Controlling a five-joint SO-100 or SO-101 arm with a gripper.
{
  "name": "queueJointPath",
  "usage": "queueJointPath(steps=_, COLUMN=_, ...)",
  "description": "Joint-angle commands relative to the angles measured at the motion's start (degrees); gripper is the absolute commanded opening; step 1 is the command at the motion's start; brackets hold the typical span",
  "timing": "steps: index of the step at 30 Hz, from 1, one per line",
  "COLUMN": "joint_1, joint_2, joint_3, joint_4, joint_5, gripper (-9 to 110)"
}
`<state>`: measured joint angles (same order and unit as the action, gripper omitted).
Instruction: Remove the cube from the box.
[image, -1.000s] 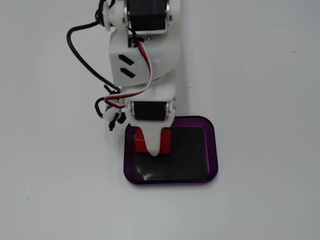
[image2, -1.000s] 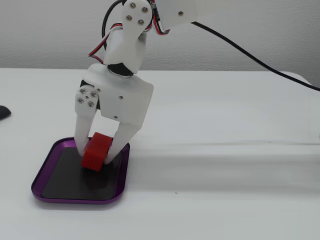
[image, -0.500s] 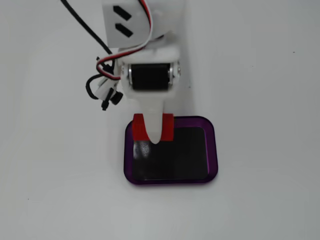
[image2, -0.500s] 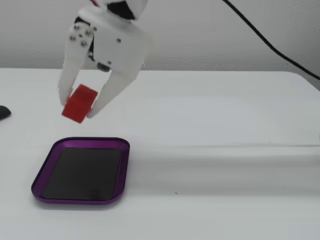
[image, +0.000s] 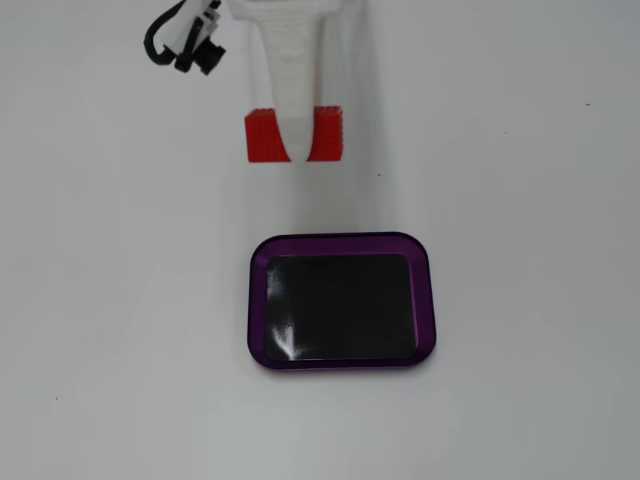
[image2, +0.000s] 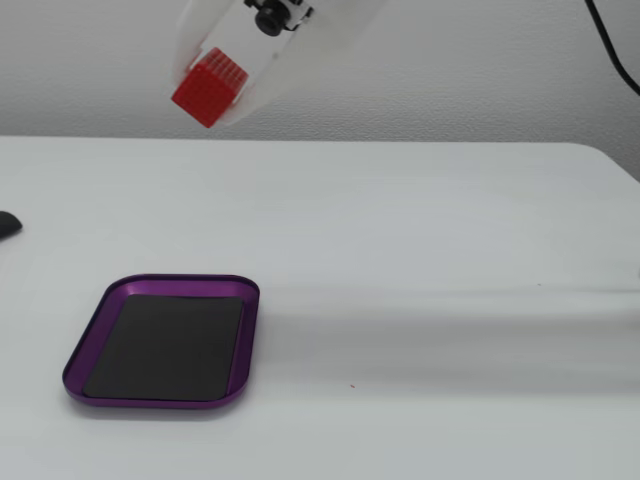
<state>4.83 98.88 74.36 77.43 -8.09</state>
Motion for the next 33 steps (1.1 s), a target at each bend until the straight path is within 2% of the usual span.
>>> queueJointPath(steps=1, joint_1=-0.53, joint_2=8.88, joint_3=10.90, joint_4=-4.66, joint_5=-0.53, gripper=0)
queueJointPath(steps=9, joint_1=-5.36, joint_2=20.48, joint_3=36.04, joint_4=-16.00, joint_5=-2.99, gripper=0)
queueJointPath(steps=17, joint_1=-7.29, joint_2=22.32, joint_3=52.47, joint_4=-25.14, joint_5=-5.98, gripper=0)
queueJointPath(steps=33, joint_1=-7.21, joint_2=21.80, joint_3=60.82, joint_4=-33.31, joint_5=-5.36, gripper=0)
